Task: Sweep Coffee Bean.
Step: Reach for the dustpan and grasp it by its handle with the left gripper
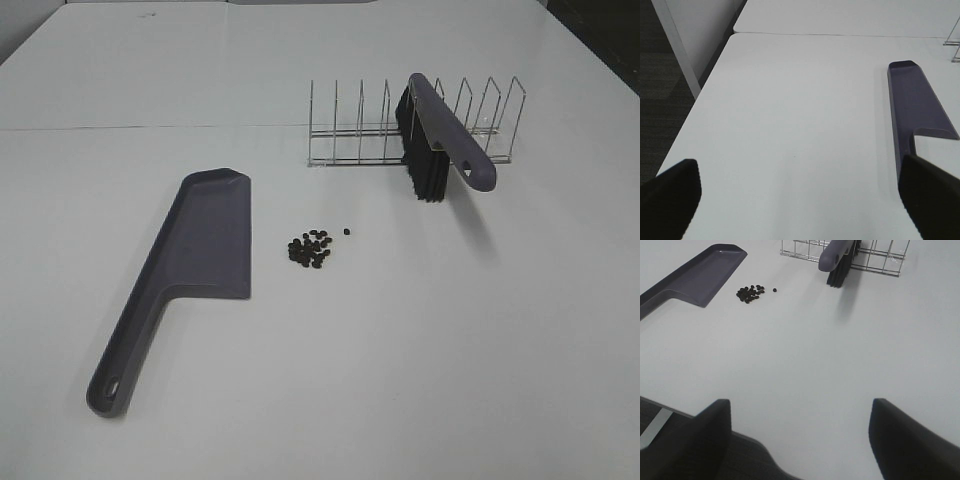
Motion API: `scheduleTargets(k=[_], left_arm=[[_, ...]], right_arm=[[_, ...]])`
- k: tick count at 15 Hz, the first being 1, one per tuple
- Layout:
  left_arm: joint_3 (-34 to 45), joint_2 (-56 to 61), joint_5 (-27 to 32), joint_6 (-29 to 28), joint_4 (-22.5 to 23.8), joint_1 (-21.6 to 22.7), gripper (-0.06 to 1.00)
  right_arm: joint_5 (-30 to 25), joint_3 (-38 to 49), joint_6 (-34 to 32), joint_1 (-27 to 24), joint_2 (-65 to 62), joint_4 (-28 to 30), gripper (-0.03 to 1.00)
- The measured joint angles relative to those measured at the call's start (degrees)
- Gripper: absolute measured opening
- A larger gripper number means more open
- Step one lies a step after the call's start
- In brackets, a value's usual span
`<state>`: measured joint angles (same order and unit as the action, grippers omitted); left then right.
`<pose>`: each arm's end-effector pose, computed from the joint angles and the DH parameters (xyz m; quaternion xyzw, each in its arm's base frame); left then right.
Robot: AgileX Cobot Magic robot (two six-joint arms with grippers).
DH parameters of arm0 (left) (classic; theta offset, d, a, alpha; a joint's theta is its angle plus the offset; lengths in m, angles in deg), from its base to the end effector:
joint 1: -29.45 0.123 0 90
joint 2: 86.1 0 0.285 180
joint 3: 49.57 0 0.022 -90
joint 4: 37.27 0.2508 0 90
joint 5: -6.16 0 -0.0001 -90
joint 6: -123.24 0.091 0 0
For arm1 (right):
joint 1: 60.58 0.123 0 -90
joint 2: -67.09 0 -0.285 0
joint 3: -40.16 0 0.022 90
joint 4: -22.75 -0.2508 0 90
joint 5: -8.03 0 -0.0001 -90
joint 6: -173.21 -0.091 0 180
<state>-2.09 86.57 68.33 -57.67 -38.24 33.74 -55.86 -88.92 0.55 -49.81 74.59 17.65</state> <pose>-0.0092 -0.0021 0.2805 -0.0381 0.8517 0.0070 0.5227 -0.0050 0.0064 0.2618 -0.1398 0.8638 0.0588 0.4804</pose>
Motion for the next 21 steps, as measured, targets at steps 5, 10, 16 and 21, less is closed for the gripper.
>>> scheduleTargets(k=[5,10,16,21], left_arm=[[0.0,0.0,0.0,0.0,0.0,0.0,0.99],[0.0,0.0,0.0,0.0,0.0,0.0,0.99],[0.0,0.0,0.0,0.0,0.0,0.0,0.99],[0.0,0.0,0.0,0.0,0.0,0.0,0.99]], right_arm=[[0.0,0.0,0.0,0.0,0.0,0.0,0.64],[0.0,0.0,0.0,0.0,0.0,0.0,0.64],[0.0,0.0,0.0,0.0,0.0,0.0,0.64],[0.0,0.0,0.0,0.0,0.0,0.0,0.64]])
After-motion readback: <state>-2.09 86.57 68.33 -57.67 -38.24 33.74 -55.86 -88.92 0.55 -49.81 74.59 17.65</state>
